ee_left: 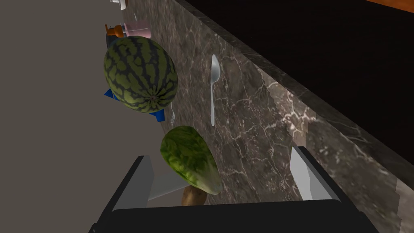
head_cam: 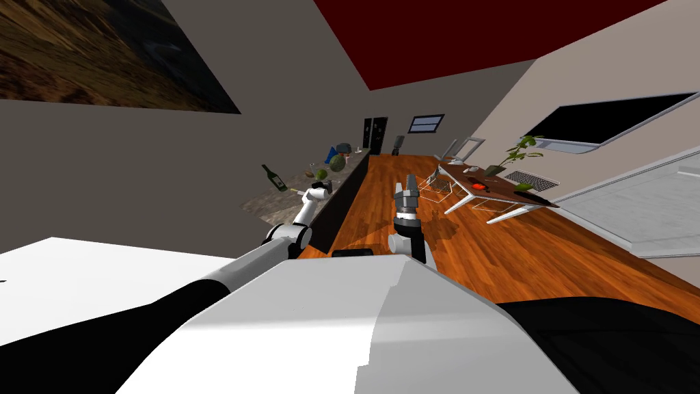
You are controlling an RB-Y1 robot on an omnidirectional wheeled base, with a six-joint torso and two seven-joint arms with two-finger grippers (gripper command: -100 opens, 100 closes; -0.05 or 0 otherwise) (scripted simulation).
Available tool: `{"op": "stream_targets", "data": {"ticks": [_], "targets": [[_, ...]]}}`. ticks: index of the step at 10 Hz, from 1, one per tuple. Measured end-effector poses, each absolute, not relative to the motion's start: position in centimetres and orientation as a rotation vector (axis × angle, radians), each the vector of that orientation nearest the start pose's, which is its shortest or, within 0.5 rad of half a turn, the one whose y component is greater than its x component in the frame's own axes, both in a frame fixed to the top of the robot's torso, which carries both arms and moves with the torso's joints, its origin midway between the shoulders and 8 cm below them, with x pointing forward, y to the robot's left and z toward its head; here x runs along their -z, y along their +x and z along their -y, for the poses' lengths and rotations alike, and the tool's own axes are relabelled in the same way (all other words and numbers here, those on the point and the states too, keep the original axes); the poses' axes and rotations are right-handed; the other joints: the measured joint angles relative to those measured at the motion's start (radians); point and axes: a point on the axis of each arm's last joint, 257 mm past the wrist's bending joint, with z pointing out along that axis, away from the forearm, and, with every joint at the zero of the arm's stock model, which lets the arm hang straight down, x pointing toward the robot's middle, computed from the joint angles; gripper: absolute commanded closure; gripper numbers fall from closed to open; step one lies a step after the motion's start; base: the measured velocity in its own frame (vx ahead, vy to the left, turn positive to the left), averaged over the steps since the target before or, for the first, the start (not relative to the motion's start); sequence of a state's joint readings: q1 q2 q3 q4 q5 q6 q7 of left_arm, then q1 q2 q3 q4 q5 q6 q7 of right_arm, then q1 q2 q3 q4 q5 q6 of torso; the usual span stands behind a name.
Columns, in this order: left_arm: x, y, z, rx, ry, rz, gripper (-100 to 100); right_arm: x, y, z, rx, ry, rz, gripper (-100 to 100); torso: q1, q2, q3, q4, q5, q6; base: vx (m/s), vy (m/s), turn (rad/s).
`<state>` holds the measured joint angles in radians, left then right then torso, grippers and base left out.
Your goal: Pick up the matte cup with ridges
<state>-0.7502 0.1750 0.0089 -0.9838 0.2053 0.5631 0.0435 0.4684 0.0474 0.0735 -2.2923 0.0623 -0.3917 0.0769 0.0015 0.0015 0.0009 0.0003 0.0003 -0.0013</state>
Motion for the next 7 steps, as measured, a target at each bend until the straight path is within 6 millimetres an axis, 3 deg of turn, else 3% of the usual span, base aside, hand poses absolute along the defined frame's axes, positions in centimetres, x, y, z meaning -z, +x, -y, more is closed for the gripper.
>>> {"op": "stream_targets", "data": {"ticks": [7], "targets": [[23.1, 69.5, -17.3, 0.918, -1.608, -1.743, -100, -2.0, 36.5, 25.1, -1.261, 0.683, -0.678, 0, 0.000, 0.000, 0.000, 0.000, 0.000, 0.000, -0.012, 0.021, 0.055]]}}
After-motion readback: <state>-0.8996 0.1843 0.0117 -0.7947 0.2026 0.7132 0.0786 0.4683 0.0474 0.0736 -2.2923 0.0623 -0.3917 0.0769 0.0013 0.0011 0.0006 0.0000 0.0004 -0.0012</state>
